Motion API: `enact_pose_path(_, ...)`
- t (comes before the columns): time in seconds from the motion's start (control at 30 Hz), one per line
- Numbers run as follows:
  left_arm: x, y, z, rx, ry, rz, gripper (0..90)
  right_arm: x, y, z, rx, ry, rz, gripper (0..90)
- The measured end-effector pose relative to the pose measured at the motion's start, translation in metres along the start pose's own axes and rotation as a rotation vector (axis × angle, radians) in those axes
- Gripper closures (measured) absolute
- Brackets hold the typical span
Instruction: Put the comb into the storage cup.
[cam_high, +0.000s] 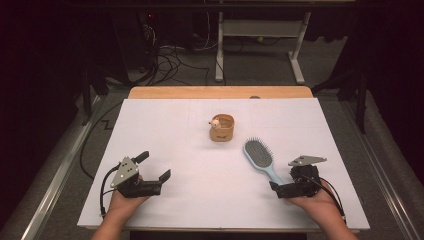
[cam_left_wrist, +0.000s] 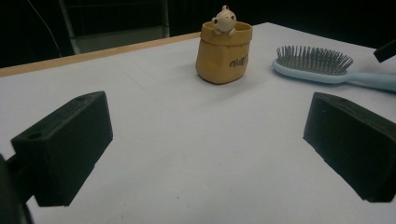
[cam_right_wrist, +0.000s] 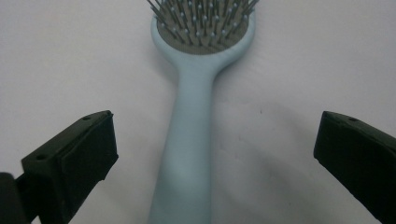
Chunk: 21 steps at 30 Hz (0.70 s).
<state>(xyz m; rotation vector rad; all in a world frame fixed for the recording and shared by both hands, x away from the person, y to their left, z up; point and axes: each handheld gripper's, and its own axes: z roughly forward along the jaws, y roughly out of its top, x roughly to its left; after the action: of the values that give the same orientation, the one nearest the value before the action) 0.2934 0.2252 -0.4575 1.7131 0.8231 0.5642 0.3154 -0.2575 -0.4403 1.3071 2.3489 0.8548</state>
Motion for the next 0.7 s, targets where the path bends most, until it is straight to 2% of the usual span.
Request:
enact_pose_path(0.17,0.0,0.0,0.0,-0.005,-0.002,-0.003,1.9,0.002,0.016,0.003,-0.015,0.004,-0.018,0.5)
enact_pose_path(0.43,0.001,0.0,-0.001,-0.01,0.0,-0.007,1.9,0.005,0.038,0.019,-0.011,0.011,-0.024,0.5)
enact_pose_path(0.7,0.002,0.0,-0.001,-0.011,0.002,-0.011,1.9,0.006,0.058,0.035,0.02,0.011,-0.015,0.5)
